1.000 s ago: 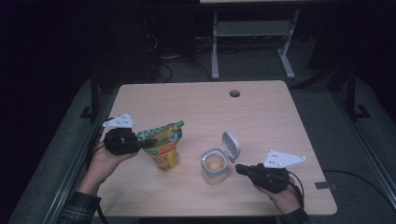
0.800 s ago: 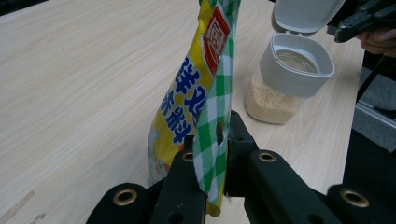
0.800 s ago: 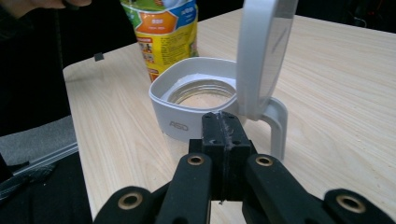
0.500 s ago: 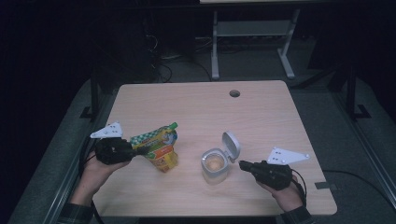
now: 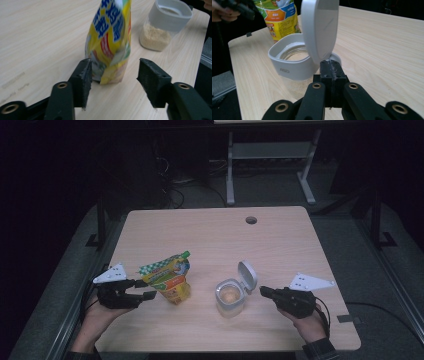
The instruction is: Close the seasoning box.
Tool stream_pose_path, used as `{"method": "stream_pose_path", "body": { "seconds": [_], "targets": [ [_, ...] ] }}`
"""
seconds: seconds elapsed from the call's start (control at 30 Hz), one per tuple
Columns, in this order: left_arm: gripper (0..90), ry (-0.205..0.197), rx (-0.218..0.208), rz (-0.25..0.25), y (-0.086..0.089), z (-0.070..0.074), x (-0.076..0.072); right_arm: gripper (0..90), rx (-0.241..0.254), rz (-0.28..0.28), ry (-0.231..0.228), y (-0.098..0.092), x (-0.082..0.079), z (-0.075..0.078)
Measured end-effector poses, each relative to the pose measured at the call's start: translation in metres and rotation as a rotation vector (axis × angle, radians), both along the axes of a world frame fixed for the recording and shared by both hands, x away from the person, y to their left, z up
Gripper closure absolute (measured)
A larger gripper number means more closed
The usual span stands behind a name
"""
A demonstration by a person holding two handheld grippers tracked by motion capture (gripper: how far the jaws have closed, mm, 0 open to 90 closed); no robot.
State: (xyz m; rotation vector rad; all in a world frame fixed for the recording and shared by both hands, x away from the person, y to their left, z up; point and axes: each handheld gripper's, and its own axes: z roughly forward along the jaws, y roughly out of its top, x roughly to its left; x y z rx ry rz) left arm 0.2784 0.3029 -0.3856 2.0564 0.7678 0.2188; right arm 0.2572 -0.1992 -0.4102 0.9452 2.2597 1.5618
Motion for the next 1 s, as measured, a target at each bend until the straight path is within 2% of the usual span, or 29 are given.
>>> {"method": "stream_pose_path", "body": {
  "seconds": [0.2, 0.37, 0.53, 0.83, 1.0],
  "targets": [
    [32.8, -0.01, 0.043, 0.008, 0.0, -0.014, -0.009, 89.8, 0.003, -0.02, 0.0, -0.002, 0.005, 0.001],
    [24.3, -0.006, 0.085, 0.011, -0.004, -0.028, -0.015, 89.8, 0.004, -0.032, -0.007, -0.002, 0.01, 0.004],
    [18.5, 0.01, 0.106, 0.006, -0.009, -0.039, -0.019, 89.7, 0.007, -0.035, -0.01, -0.002, 0.015, 0.007],
    [17.9, 0.005, 0.091, 0.024, -0.008, -0.043, -0.024, 89.8, 0.01, -0.04, -0.003, 0.002, 0.023, 0.01],
    [17.8, 0.005, 0.076, 0.031, -0.007, -0.045, -0.023, 89.8, 0.014, -0.027, -0.017, 0.007, 0.023, 0.014]
  ]
}}
